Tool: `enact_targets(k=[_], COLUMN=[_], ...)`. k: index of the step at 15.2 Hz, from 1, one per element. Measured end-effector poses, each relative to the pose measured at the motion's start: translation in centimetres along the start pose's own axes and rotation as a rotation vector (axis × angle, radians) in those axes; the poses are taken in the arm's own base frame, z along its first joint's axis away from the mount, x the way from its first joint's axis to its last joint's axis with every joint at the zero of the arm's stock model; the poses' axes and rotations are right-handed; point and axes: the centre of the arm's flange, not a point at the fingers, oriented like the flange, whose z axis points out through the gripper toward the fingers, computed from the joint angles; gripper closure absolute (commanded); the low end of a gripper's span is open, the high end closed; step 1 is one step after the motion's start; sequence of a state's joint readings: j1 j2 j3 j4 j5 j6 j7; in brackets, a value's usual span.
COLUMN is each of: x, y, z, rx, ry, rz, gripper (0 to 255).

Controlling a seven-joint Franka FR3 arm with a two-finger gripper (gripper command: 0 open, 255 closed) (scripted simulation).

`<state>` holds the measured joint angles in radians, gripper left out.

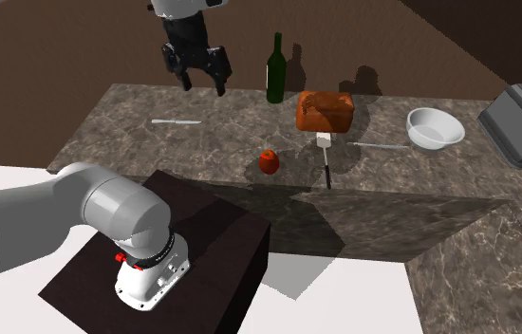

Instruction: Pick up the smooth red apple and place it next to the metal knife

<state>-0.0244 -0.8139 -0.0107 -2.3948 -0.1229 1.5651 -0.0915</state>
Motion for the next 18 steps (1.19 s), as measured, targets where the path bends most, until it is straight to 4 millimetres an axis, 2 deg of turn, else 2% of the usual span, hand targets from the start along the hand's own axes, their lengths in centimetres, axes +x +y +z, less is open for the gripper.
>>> enact_targets(k=[2, 4, 10, 18], x=[0.2, 1.1, 3.7, 8.6], y=[0.3, 1.2, 4.0, 7.2], z=[0.5, 2.1, 9.3, 18.3], rx=[0.003, 0.011, 0.043, 0.086], ry=[0.0, 0.001, 0.007, 0.017], rz=[-0.008, -0.034, -0.133, -0.268], gripper=[0, 0, 0, 0])
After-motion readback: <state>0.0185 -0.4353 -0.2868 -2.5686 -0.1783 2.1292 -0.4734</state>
